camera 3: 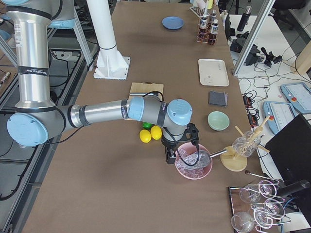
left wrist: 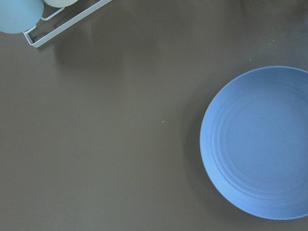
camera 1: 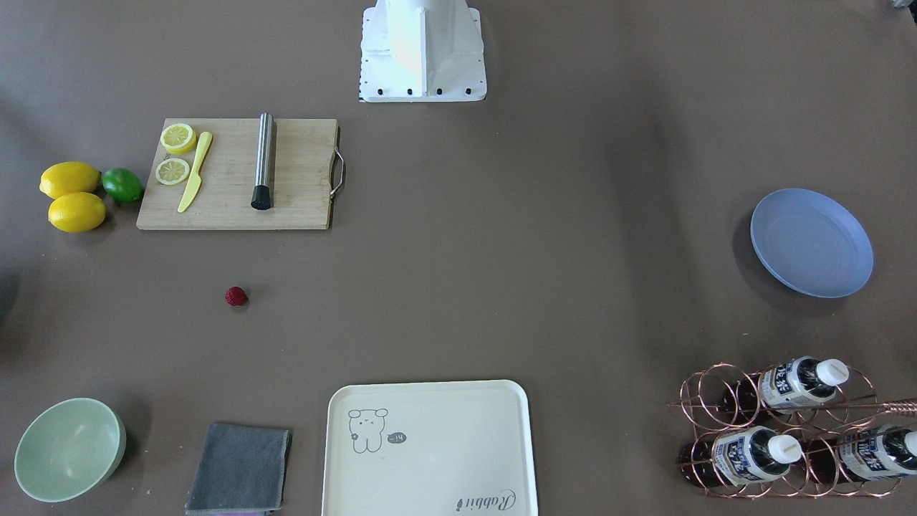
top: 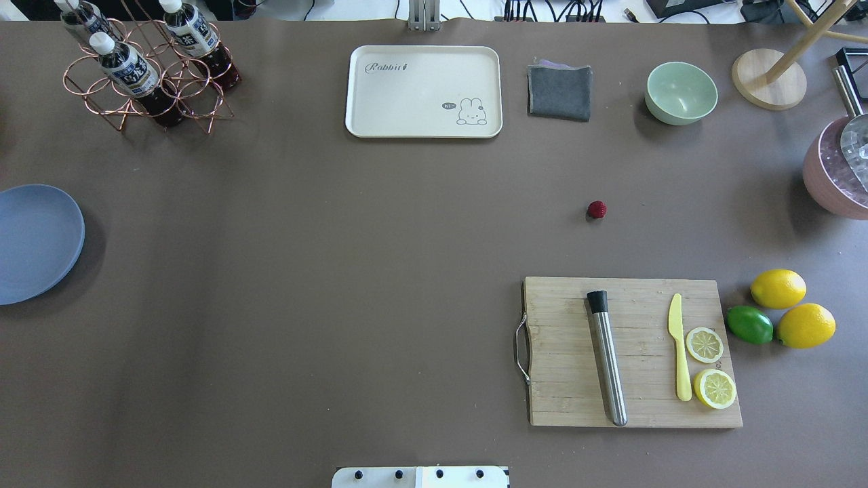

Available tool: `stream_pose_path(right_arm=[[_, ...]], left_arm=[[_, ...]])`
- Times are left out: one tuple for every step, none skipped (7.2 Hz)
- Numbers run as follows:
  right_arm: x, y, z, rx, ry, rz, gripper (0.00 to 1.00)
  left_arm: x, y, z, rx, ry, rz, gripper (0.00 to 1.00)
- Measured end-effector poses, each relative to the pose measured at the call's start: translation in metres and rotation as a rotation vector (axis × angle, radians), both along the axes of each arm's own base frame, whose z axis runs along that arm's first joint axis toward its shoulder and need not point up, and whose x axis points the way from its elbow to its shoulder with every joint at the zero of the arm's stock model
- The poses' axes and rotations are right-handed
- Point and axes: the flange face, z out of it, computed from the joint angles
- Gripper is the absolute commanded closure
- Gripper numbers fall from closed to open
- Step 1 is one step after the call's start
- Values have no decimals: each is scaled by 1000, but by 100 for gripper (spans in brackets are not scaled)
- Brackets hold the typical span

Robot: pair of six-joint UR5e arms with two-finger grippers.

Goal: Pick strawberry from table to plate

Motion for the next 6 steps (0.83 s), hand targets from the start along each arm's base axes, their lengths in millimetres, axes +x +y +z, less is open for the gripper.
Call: stream_pose_path(right_arm=[[0,0,-1,-2,0,3,0],[0,0,-1,-3,0,4,0],[-1,0,-1,-4,0,4,0],[-1,0,0,-6,0,3,0],[-2,1,2,-9,0,2,0],[-3,1,5,-16,-1,0,0]], left_arm=[[0,0,0,0,0,1,2],[1,0,0,5,0,3,2],[1,0,-1,8,1,4,2],[2,1,-2,10,16,6,2],[4,3,-3,13,43,10,2],[5,4,-4,6,59,7,2]])
